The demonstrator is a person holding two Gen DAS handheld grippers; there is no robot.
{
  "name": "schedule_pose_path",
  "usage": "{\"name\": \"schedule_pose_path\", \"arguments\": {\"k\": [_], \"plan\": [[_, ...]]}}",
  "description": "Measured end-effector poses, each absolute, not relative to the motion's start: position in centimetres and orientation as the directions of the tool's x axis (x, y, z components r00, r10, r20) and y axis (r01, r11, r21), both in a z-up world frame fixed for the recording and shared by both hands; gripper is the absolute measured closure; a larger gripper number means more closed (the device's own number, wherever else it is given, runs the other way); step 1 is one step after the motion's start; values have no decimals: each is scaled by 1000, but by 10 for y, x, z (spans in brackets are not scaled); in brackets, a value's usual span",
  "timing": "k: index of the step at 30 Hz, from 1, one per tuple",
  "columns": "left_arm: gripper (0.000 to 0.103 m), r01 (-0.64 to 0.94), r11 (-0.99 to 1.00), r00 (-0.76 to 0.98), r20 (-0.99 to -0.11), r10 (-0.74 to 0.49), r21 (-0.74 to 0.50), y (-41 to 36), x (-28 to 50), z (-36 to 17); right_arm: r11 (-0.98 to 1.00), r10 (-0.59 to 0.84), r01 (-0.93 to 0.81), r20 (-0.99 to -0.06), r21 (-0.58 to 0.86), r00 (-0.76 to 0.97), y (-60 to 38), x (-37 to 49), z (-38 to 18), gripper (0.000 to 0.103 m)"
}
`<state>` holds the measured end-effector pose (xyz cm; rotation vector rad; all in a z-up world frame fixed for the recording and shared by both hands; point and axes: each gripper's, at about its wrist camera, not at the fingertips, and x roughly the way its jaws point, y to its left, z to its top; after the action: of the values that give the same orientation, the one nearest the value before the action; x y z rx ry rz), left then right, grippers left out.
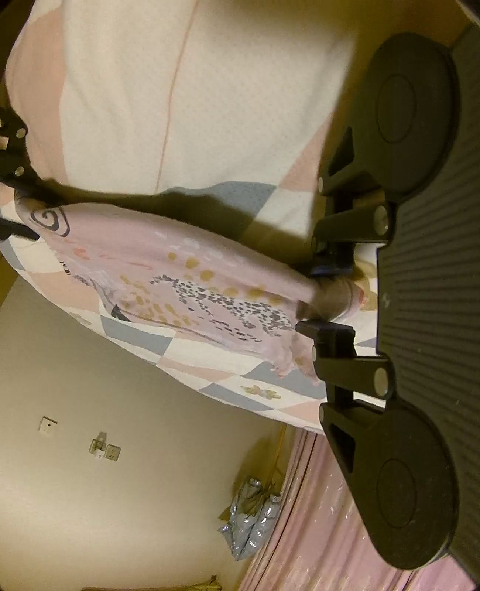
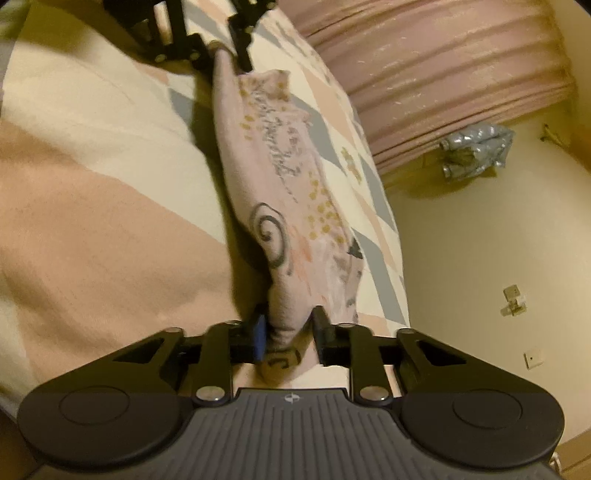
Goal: Fold clothes
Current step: 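Lower the folded garment onto the quilt and open both grippers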
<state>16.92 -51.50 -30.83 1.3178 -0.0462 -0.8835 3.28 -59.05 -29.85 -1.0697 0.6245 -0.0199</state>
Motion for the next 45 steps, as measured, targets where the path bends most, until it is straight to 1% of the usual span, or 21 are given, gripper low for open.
{"name": "schedule_pose_path", "arguments": {"k": [1,2,3,5,6,9,12,16,20,23,28,30,32,34,37,41,43,45], "plan": [[91,539,-16,681,-447,-579,842,-514,168,-308,493,-314,-280,-468,-824,826,-590,32,-301,91],[93,545,-16,679,-453,-578,838,-510,165,-310,492,-322,-273,-464,-827,825,-590,32,-303,95],[94,547,-13,677,-451,-582,837,-505,162,-310,491,-332,-264,-458,-831,825,-590,33,-305,96],[95,549,-14,672,-451,-587,836,-499,156,-310,446,-371,-239,-421,-862,828,-594,30,-308,97],[95,550,-17,669,-453,-589,835,-496,153,-309,444,-377,-241,-424,-863,824,-595,31,-310,97],[95,544,-37,669,-460,-584,838,-490,146,-313,429,-381,-270,-443,-862,812,-595,34,-317,95],[96,557,-37,668,-473,-574,830,-484,143,-315,425,-387,-279,-451,-861,804,-594,35,-318,95],[96,618,11,655,-506,-561,786,-470,145,-308,420,-396,-286,-457,-861,796,-594,37,-318,95],[97,653,61,653,-520,-550,755,-453,149,-295,425,-406,-282,-460,-860,790,-593,36,-316,94],[97,656,107,663,-502,-556,747,-437,148,-283,440,-410,-270,-460,-856,788,-593,32,-309,89],[96,646,210,686,-439,-581,734,-432,160,-254,495,-440,-204,-446,-845,779,-594,23,-289,89],[96,647,238,686,-416,-597,724,-441,167,-243,513,-454,-174,-438,-840,776,-592,22,-283,88],[95,673,255,663,-413,-625,695,-457,176,-236,528,-461,-152,-433,-835,775,-590,22,-278,88],[95,706,266,635,-421,-647,657,-473,184,-239,531,-469,-146,-432,-835,770,-589,21,-277,86],[95,759,266,595,-468,-653,594,-493,207,-250,539,-480,-147,-446,-830,755,-592,19,-282,86],[98,734,285,648,-512,-563,616,-496,242,-271,551,-515,-132,-460,-824,723,-607,13,-288,86],[102,741,292,650,-537,-538,605,-487,253,-280,560,-527,-103,-449,-822,721,-613,12,-285,86],[103,740,281,651,-548,-525,611,-479,257,-286,569,-529,-72,-431,-819,731,-616,12,-279,86]]}}
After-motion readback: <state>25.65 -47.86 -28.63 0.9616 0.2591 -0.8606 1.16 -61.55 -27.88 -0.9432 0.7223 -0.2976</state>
